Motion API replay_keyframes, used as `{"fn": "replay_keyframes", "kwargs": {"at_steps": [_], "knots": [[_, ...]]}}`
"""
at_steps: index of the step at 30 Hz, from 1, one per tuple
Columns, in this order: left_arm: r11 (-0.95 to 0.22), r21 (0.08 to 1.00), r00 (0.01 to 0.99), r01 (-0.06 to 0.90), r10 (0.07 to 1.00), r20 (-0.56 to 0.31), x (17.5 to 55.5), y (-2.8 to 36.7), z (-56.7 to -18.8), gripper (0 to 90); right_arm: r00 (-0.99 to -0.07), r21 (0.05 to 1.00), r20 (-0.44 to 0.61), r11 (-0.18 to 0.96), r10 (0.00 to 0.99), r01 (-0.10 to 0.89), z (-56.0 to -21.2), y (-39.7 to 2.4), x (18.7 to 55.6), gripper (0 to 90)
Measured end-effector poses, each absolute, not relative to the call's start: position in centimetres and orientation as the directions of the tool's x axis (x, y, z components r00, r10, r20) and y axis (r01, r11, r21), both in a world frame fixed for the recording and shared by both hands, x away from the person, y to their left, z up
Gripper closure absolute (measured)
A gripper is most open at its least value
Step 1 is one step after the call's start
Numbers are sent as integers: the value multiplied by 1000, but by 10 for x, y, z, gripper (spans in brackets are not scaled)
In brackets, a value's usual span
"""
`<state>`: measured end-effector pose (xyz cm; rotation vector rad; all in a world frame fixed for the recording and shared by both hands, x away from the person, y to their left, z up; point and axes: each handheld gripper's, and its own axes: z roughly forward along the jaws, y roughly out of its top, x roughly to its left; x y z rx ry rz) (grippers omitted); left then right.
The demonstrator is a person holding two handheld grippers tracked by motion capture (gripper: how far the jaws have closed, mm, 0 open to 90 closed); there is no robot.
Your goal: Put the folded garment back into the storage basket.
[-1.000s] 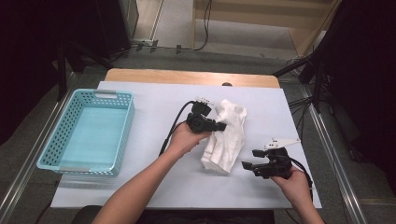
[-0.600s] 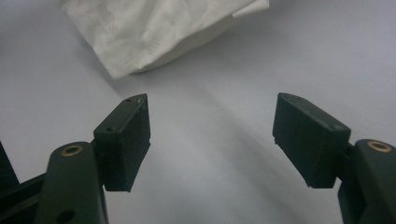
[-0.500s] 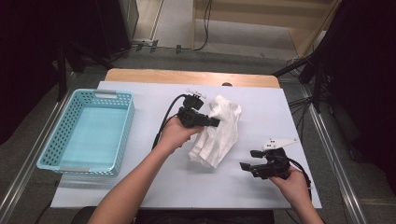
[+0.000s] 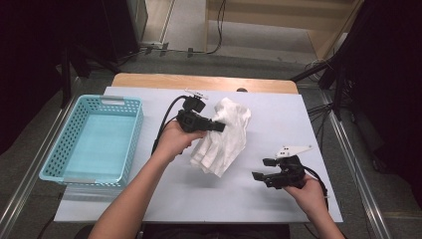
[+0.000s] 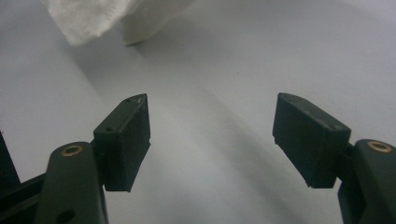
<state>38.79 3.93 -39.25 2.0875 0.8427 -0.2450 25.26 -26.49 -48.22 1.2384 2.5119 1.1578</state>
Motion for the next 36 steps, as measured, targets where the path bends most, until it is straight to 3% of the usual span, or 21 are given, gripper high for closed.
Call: {"fn": "replay_keyframes", "kwargs": {"at_steps": [36], "knots": [[-338,642,694,688,567,-444,379,118,-369,718,-728,680,217,434,651,591,-480,-237,275,261]]}}
